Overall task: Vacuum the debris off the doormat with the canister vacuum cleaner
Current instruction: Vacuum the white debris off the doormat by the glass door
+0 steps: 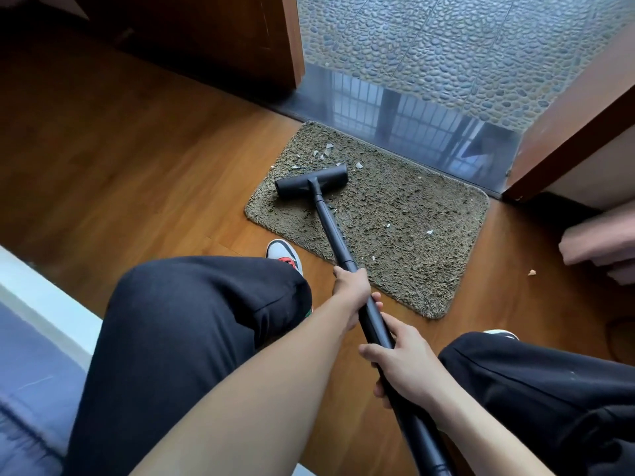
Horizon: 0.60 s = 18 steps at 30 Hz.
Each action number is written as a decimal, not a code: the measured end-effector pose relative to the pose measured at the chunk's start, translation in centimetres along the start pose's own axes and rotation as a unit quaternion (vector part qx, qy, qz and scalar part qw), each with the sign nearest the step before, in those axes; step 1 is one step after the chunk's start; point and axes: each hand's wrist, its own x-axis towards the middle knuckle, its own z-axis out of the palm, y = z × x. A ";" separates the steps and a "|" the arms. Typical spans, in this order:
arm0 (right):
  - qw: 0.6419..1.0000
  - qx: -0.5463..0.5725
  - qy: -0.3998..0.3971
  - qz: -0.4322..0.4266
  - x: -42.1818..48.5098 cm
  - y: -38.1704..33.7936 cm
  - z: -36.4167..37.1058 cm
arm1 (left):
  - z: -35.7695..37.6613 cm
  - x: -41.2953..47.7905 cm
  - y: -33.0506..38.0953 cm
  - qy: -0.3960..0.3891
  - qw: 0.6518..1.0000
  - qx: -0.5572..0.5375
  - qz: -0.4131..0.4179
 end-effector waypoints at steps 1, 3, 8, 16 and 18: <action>1.000 -0.005 0.002 0.001 -0.7 0.6 0.0 | 0.1 -0.5 -0.8 -0.001 1.000 -0.002 -0.003; 1.000 -0.016 0.005 0.005 -2.1 1.8 0.1 | 0.3 -1.5 -2.5 -0.004 1.000 -0.005 -0.009; 1.000 -0.017 -0.002 0.003 -4.3 3.3 0.3 | 0.3 -3.1 -4.7 -0.004 1.000 -0.009 -0.016; 0.999 -0.041 0.000 -0.026 -2.2 -0.4 1.0 | -1.3 -1.9 -1.2 0.019 1.000 -0.014 0.009; 0.999 -0.041 -0.009 -0.034 -1.1 -1.7 1.4 | -2.3 -0.9 0.3 0.027 0.999 -0.021 0.018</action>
